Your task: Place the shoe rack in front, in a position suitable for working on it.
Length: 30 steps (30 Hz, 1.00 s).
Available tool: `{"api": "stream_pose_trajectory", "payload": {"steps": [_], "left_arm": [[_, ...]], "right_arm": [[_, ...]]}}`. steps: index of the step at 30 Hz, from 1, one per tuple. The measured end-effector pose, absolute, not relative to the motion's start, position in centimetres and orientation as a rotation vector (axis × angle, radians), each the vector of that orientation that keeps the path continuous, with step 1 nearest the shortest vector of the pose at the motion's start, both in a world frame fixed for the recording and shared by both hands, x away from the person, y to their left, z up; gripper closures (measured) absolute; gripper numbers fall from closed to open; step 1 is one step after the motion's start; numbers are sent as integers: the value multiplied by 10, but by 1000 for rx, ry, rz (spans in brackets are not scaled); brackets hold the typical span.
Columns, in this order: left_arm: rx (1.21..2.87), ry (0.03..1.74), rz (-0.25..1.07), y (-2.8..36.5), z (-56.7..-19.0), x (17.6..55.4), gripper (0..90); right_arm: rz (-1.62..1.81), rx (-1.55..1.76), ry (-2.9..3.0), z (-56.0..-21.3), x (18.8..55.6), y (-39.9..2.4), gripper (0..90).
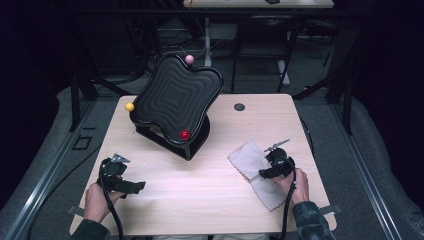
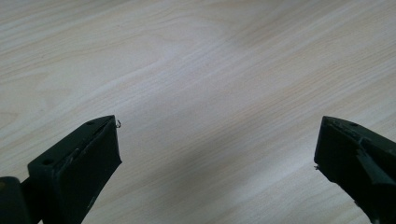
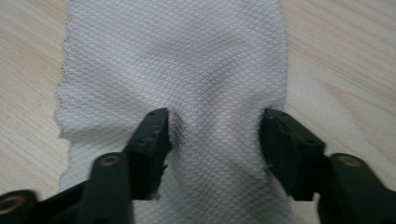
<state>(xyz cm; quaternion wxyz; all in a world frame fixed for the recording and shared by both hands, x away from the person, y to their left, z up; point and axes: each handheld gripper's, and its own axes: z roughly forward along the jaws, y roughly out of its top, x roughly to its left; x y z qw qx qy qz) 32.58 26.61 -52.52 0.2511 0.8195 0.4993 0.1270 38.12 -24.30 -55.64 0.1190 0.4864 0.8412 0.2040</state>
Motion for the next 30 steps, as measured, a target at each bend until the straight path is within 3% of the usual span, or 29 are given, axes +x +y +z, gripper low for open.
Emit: {"api": "stream_pose_trajectory", "payload": {"steps": [2, 3, 10, 30], "left_arm": [[2231, 1354, 343, 266, -525, 326, 1], [2230, 1354, 344, 265, -525, 326, 1], [2233, 1341, 348, 264, -525, 326, 1], [2191, 1254, 416, 254, -513, 320, 1]], "right_arm": [[602, 1420, 2456, -556, 381, -244, 502], [627, 1429, 2453, -556, 381, -247, 585], [667, 1431, 2451, -556, 379, -250, 810], [875, 1301, 2275, -501, 352, -245, 844]]}}
